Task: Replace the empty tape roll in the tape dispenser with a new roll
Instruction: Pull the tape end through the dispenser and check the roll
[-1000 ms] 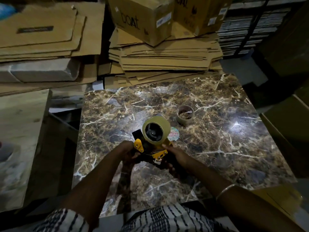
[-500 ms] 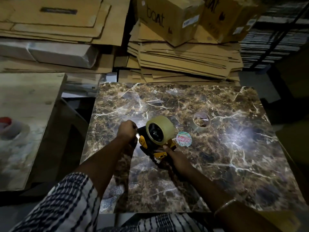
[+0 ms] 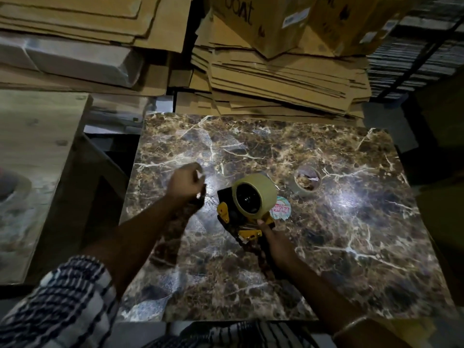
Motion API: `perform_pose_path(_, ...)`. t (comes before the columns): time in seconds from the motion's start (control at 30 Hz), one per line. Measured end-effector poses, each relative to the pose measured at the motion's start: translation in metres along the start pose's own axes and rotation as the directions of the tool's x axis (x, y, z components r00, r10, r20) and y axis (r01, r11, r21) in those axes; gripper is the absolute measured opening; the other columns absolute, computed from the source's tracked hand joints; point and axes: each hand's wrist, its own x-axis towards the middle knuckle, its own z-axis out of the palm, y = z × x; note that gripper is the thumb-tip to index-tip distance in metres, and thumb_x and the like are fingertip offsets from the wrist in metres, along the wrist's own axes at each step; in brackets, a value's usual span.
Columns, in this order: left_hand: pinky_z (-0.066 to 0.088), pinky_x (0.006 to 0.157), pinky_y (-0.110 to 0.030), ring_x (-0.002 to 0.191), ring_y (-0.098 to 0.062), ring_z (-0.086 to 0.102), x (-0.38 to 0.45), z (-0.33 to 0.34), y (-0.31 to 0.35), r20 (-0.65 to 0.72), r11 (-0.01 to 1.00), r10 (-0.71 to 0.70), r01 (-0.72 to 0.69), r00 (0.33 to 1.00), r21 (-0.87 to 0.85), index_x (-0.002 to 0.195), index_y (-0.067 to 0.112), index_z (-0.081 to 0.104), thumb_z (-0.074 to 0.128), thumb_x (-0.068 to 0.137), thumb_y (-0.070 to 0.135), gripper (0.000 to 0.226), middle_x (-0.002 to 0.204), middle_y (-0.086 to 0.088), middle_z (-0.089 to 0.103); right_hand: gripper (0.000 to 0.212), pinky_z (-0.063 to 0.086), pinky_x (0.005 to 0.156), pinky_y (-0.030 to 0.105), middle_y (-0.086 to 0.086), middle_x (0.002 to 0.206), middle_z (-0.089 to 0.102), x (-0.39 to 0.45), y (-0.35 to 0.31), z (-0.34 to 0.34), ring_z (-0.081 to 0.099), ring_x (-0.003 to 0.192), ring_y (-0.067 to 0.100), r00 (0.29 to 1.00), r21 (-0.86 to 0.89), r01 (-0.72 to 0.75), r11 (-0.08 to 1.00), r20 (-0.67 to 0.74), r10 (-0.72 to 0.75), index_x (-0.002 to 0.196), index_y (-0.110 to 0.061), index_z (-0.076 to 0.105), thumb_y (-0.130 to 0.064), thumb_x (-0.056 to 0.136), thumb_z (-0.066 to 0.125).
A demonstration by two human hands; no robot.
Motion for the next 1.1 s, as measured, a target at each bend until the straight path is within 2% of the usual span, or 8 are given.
perform_pose_path(0.17,0.050,0.065,-0.039,0.079,-0.028,0.061,-0.050,0.045,-0.007,0.051,0.961,0.276,-0.277,0.960,0.007,0.085,0.016,0.069,0.046,0.092,0.037,0.031,0.081,-0.004,0.067,0.061,0.035,0.063,0.033,-0.004,0.048,0.058,0.000,-0.003,-0.006,0.054,0.053,0.020,0.999,-0.115,0.047,0.992,0.010,-0.046,0.053,-0.023,0.063,-0.069,0.091,0.051)
perform_pose_path(0.3,0.048,0.078,-0.041,0.103,-0.029,0.063,-0.066,0.060,-0.025,0.033,0.904,0.387,-0.386,0.921,0.181,0.104,0.026,0.075,0.053,0.093,0.036,0.027,0.115,0.007,0.074,0.061,0.030,0.062,0.033,-0.006,0.048,0.044,-0.004,-0.010,-0.001,0.045,0.051,0.017,0.999,-0.180,0.049,0.982,0.026,-0.045,0.053,-0.021,0.048,-0.067,0.093,0.051)
perform_pose_path(0.43,0.031,0.087,-0.039,0.131,-0.024,0.053,-0.082,0.065,-0.028,0.076,0.872,0.402,-0.407,0.912,0.270,0.110,0.035,0.072,0.043,0.096,0.044,0.032,0.132,0.012,0.066,0.065,0.049,0.079,0.035,-0.002,0.071,0.071,-0.003,-0.007,0.000,0.066,0.072,0.018,0.996,-0.202,0.039,0.979,0.082,-0.023,0.075,-0.018,0.072,-0.078,0.086,0.050)
perform_pose_path(0.57,0.033,0.092,-0.041,0.141,-0.021,0.045,-0.084,0.064,-0.035,0.141,0.841,0.404,-0.428,0.904,0.331,0.116,0.035,0.066,0.038,0.100,0.043,0.033,0.141,0.010,0.060,0.079,0.044,0.110,0.049,-0.004,0.123,0.074,-0.005,-0.008,0.000,0.067,0.117,0.018,0.970,-0.044,-0.059,0.997,0.235,0.068,0.113,-0.043,0.074,-0.098,0.066,0.043)
perform_pose_path(0.7,0.040,0.094,-0.043,0.141,-0.019,0.046,-0.088,0.060,-0.031,0.109,0.843,0.404,-0.416,0.908,0.341,0.119,0.033,0.066,0.040,0.100,0.040,0.033,0.141,0.009,0.061,0.060,0.041,0.112,0.049,-0.005,0.136,0.066,-0.006,-0.007,-0.004,0.061,0.124,0.016,0.957,-0.017,-0.075,0.997,0.279,0.077,0.101,-0.069,0.065,-0.103,0.064,0.031)
perform_pose_path(0.87,0.034,0.105,-0.047,0.147,-0.012,0.036,-0.091,0.057,-0.027,0.165,0.867,0.329,-0.367,0.930,0.338,0.142,0.040,0.050,0.035,0.103,0.046,0.042,0.154,0.018,0.044,0.123,0.048,0.068,0.039,0.033,0.095,0.069,-0.009,0.016,-0.007,0.061,0.066,0.030,0.981,-0.093,-0.072,0.993,0.173,0.088,0.115,0.002,0.066,-0.103,0.064,0.029)
perform_pose_path(0.97,0.023,0.113,-0.051,0.150,-0.009,0.027,-0.093,0.057,-0.025,0.200,0.877,0.290,-0.344,0.936,0.337,0.151,0.045,0.032,0.026,0.103,0.054,0.050,0.159,0.021,0.033,0.095,0.046,0.104,0.062,0.019,0.125,0.070,-0.021,0.025,-0.009,0.067,0.113,0.039,0.988,-0.043,-0.092,0.995,0.122,0.096,0.122,-0.027,0.070,-0.098,0.072,0.032)
perform_pose_path(1.1,0.018,0.115,-0.053,0.151,-0.007,0.025,-0.095,0.056,-0.025,0.203,0.880,0.284,-0.339,0.937,0.334,0.153,0.046,0.028,0.026,0.103,0.058,0.052,0.159,0.020,0.034,0.080,0.035,0.106,0.074,0.027,0.129,0.064,-0.031,0.029,-0.012,0.052,0.125,0.054,0.985,0.014,-0.140,0.990,0.104,0.137,0.097,-0.041,0.079,-0.101,0.067,0.035)
